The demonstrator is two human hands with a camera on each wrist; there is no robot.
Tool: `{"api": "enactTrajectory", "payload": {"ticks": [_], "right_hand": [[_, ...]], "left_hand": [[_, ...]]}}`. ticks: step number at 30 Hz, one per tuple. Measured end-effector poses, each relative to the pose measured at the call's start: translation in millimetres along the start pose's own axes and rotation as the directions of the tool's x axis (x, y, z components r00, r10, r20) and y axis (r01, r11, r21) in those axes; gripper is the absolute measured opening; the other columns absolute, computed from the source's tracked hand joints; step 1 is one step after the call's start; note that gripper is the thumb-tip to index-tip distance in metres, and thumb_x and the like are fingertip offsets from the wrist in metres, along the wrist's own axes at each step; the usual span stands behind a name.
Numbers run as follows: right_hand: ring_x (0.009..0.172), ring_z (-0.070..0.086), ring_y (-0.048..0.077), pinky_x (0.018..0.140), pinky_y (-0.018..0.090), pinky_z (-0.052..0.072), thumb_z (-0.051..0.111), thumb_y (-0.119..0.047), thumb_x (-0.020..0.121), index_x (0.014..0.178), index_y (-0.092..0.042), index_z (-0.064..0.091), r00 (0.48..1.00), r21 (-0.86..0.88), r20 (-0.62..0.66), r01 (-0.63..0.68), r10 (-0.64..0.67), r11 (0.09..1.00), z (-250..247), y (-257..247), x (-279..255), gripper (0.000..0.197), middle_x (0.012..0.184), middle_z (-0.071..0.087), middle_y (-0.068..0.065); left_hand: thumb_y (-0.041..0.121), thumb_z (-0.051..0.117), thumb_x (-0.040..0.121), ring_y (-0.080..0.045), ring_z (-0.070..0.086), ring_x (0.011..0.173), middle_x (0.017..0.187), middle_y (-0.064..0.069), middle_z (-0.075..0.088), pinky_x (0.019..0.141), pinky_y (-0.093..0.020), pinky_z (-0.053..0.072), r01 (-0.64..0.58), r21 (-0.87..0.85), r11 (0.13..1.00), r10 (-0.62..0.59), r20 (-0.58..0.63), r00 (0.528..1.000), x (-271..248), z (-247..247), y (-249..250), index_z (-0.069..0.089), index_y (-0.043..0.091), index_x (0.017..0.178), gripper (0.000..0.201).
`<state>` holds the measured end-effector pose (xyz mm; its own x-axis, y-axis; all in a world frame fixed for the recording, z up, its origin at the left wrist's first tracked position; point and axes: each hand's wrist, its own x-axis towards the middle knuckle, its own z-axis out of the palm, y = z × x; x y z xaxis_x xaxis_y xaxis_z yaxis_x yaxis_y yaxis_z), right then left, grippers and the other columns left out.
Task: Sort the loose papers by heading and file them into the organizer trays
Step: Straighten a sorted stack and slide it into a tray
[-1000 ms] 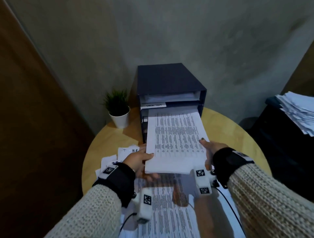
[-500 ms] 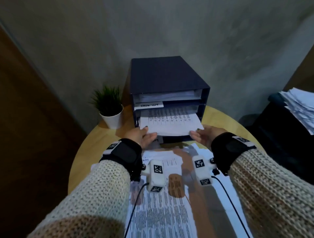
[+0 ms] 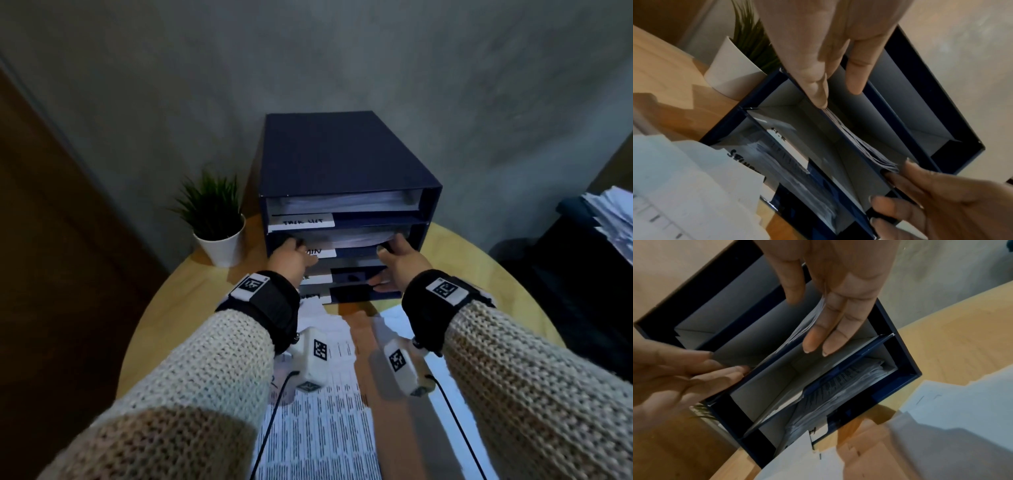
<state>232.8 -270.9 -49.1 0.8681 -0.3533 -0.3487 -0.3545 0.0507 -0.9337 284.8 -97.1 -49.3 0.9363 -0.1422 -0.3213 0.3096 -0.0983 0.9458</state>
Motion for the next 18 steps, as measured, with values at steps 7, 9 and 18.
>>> {"api": "enactTrajectory", "payload": {"ticks": [7,9,18], "right_hand": [[0.115,0.058,0.035,0.104,0.046,0.042,0.047,-0.016,0.099,0.152,-0.031,0.011,1.0,-0.157,0.008,0.009,-0.008,0.988,-5.1,1.6,-4.3,0.065,0.152,0.033,0.006],[0.124,0.053,0.031,0.097,0.041,0.049,0.05,-0.016,0.097,0.15,-0.03,0.021,0.997,-0.29,-0.005,0.069,-0.074,0.954,-2.9,6.1,-7.4,0.062,0.153,0.033,0.002],[0.122,0.054,0.035,0.103,0.048,0.04,0.038,-0.01,0.102,0.148,-0.03,0.029,0.998,-0.152,0.059,-0.009,0.018,0.988,2.4,0.0,-9.4,0.051,0.154,0.029,0.003]], "left_hand": [[-0.007,0.048,0.09,-0.028,0.052,0.113,0.116,-0.014,0.058,0.106,-0.046,0.039,0.006,0.144,0.99,-0.003,-0.024,1.0,1.8,-8.9,5.7,0.058,0.004,0.106,0.022],[-0.002,0.049,0.09,-0.027,0.052,0.116,0.123,-0.012,0.056,0.108,-0.042,0.04,-0.052,0.268,0.962,0.064,-0.038,0.997,0.0,-9.3,1.8,0.059,0.004,0.116,0.028],[0.011,0.056,0.09,-0.025,0.03,0.14,0.156,0.001,0.02,0.111,-0.026,0.029,-0.092,0.547,0.832,0.04,0.106,0.993,-15.3,-14.8,1.6,0.028,0.025,0.148,0.066]]}}
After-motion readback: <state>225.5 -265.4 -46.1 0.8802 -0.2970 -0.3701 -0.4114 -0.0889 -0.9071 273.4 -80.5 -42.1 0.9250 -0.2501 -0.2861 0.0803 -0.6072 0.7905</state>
